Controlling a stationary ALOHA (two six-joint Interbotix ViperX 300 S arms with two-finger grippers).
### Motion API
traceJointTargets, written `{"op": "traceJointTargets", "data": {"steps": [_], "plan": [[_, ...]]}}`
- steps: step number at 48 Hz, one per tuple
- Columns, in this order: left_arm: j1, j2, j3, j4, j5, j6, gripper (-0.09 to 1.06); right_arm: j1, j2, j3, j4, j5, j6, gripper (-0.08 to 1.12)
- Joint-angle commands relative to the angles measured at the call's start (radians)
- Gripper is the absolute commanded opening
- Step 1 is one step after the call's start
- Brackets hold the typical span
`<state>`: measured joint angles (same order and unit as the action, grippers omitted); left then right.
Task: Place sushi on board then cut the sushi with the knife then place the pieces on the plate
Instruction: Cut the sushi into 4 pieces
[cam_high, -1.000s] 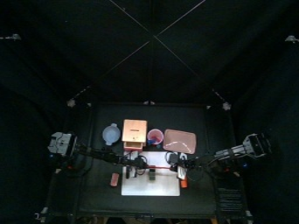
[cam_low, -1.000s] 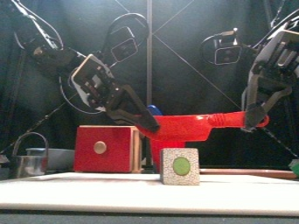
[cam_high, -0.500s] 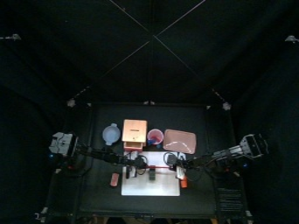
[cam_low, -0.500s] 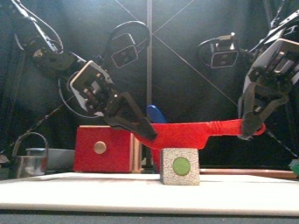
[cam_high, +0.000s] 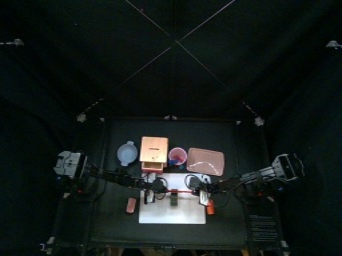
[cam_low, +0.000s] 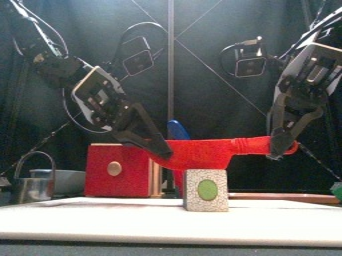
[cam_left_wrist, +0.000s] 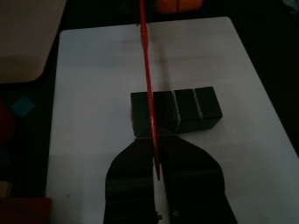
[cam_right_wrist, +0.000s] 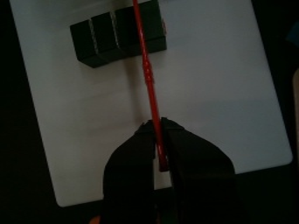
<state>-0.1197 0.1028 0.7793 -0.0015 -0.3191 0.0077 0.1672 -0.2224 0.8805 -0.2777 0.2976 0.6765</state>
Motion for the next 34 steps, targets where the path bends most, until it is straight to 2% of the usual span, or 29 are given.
{"op": "traceJointTargets", "data": {"steps": [1, 34], "plan": [[-0.014, -0.015, -0.006, 0.003, -0.003, 0.003, 0.31, -0.002, -0.014, -0.006, 0.006, 0.008, 0.006, 0.32], [-0.014, 0.02, -0.006, 0.003, -0.003, 0.003, 0.31, -0.005, -0.002, 0.012, 0.006, 0.011, 0.006, 0.32]]}}
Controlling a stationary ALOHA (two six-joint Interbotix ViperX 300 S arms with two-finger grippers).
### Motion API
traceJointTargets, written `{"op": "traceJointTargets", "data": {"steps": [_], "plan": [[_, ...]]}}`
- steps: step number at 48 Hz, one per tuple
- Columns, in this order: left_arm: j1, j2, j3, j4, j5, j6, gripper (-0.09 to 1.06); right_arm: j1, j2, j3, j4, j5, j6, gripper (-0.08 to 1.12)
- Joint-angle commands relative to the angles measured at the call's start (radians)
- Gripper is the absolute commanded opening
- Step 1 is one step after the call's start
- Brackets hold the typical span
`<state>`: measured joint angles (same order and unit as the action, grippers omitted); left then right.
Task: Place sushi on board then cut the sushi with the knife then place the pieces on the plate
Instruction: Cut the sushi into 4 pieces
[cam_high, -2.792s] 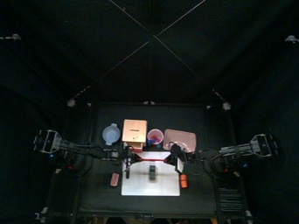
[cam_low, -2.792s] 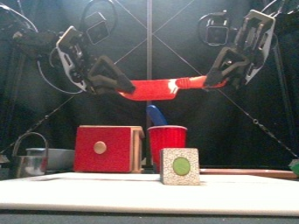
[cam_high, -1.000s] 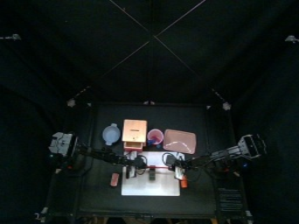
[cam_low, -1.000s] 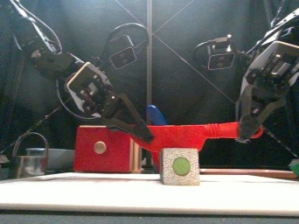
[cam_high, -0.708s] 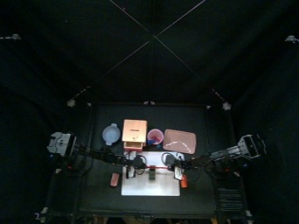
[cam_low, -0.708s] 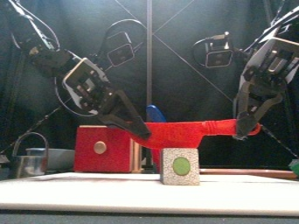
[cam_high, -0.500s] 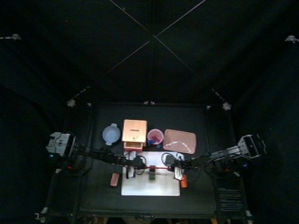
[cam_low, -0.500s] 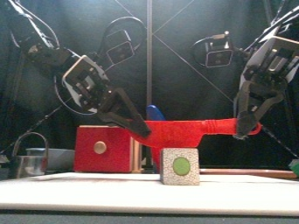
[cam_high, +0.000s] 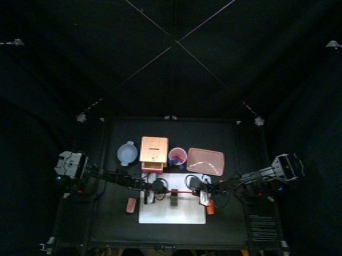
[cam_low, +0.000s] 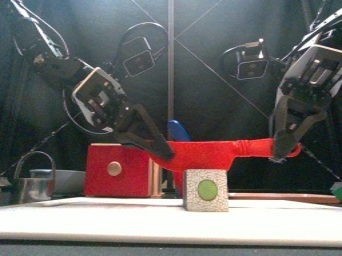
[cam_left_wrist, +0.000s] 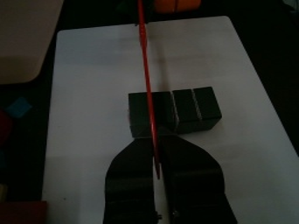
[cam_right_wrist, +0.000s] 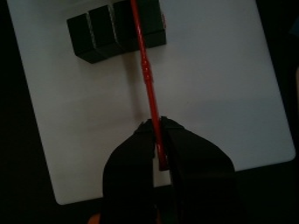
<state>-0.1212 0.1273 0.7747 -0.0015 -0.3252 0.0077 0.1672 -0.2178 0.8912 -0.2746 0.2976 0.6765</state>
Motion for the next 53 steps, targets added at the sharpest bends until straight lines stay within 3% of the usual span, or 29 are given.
{"op": "traceJointTargets", "data": {"steps": [1, 39, 53], "plan": [[-0.012, -0.005, -0.002, 0.002, 0.005, 0.003, 0.31, -0.006, -0.006, 0.002, 0.003, 0.011, 0.006, 0.32], [-0.003, 0.052, -0.012, 0.003, 0.017, 0.006, 0.31, -0.011, 0.087, -0.003, -0.006, 0.011, -0.009, 0.32], [0.037, 0.064, -0.015, 0.009, 0.049, 0.006, 0.31, -0.043, 0.118, -0.014, -0.08, 0.011, -0.012, 0.32]]}}
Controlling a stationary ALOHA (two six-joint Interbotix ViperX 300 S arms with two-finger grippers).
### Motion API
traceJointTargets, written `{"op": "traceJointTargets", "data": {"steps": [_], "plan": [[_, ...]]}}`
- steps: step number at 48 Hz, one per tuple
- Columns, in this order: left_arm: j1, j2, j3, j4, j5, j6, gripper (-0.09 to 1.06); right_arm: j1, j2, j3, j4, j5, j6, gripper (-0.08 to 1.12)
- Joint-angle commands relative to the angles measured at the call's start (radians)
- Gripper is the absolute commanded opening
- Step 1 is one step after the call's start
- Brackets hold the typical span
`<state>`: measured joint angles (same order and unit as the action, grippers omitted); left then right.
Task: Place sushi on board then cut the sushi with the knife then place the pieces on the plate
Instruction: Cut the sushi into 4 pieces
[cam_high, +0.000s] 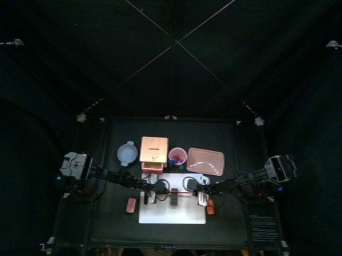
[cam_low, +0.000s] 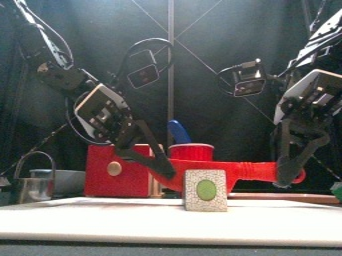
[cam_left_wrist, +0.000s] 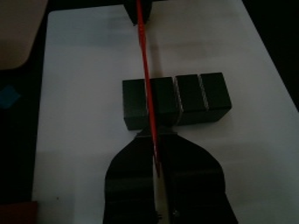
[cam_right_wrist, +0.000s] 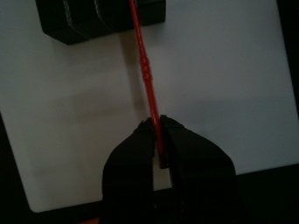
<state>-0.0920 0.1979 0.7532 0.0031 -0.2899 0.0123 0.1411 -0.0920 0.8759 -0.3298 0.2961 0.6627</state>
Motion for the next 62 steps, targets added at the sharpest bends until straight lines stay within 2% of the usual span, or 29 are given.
{"op": "traceJointTargets", "data": {"steps": [1, 22, 30, 40, 45, 49, 56, 62], "plan": [[0.009, -0.005, 0.006, 0.005, 0.014, 0.002, 0.31, -0.02, -0.008, 0.003, -0.029, 0.012, 0.003, 0.32], [0.015, 0.006, 0.005, 0.005, 0.014, 0.003, 0.31, -0.041, -0.006, -0.002, -0.066, 0.015, 0.003, 0.32], [0.021, -0.058, 0.006, 0.02, 0.018, 0.003, 0.31, -0.041, -0.044, -0.021, -0.071, 0.063, 0.003, 0.32], [0.025, -0.176, 0.009, 0.038, 0.066, 0.002, 0.31, -0.023, -0.144, -0.054, -0.08, 0.209, 0.002, 0.32], [0.014, -0.204, 0.012, 0.04, 0.075, 0.0, 0.31, 0.011, -0.179, -0.067, -0.072, 0.216, 0.008, 0.32], [0.002, -0.199, 0.012, 0.037, 0.075, -0.002, 0.31, 0.041, -0.183, -0.069, -0.063, 0.216, 0.015, 0.32], [-0.051, -0.164, 0.008, 0.031, 0.074, -0.003, 0.31, 0.087, -0.153, -0.071, -0.023, 0.216, 0.017, 0.32], [-0.074, -0.127, -0.003, 0.023, 0.074, -0.003, 0.31, 0.109, -0.121, -0.072, 0.008, 0.216, 0.017, 0.32]]}}
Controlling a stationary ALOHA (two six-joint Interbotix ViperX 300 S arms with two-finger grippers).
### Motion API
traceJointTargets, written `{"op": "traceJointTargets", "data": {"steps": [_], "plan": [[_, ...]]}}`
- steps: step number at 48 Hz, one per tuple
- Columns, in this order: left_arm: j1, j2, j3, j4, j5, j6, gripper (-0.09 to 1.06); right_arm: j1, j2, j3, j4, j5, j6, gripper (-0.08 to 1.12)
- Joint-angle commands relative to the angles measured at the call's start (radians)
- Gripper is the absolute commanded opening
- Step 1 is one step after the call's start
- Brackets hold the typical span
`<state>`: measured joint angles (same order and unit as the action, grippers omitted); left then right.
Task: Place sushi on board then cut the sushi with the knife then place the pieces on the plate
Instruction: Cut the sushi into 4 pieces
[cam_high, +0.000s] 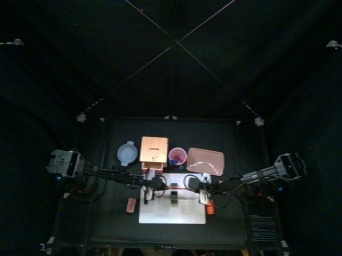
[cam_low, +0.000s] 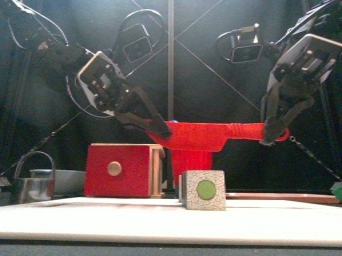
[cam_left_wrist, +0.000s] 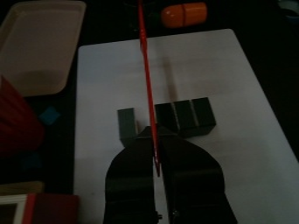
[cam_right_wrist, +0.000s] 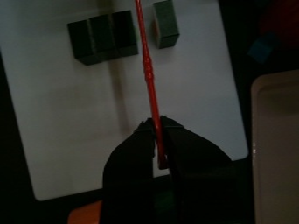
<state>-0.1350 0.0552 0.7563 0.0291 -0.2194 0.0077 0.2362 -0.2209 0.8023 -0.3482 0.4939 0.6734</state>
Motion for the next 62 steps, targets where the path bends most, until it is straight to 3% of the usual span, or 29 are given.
{"op": "traceJointTargets", "data": {"steps": [1, 62], "plan": [[-0.032, 0.02, -0.008, -0.003, 0.003, 0.002, 0.31, 0.014, 0.014, 0.002, 0.031, 0.018, 0.006, 0.32], [-0.043, 0.114, -0.02, -0.006, 0.0, 0.002, 0.31, 0.012, 0.094, -0.005, 0.017, -0.018, 0.006, 0.32]]}}
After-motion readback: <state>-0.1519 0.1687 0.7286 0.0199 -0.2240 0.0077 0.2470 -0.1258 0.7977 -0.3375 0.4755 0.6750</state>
